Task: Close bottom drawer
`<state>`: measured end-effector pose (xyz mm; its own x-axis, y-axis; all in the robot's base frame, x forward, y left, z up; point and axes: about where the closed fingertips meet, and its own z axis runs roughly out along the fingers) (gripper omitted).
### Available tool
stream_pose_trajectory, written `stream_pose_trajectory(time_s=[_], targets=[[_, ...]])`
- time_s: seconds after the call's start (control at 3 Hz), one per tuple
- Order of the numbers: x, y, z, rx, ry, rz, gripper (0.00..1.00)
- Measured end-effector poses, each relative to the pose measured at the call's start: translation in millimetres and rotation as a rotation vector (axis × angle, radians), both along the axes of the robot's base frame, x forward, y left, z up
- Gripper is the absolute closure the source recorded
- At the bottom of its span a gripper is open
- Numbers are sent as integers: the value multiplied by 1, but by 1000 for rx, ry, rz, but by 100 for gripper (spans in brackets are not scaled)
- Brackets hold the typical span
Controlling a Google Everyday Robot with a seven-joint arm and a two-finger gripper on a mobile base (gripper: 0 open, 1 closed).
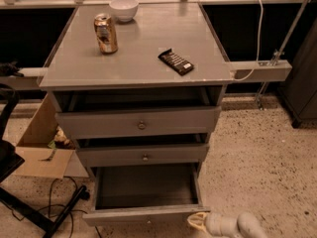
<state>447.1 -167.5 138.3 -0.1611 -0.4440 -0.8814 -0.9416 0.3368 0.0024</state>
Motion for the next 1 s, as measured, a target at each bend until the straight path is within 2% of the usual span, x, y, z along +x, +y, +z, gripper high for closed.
stream_pose_trajectory(time_s=[0.33,0.67,1.0], targets=[[25,-2,3,-2,-26,6,100],[32,0,5,3,-38,11,100],[58,-3,8,9,-60,10,100]])
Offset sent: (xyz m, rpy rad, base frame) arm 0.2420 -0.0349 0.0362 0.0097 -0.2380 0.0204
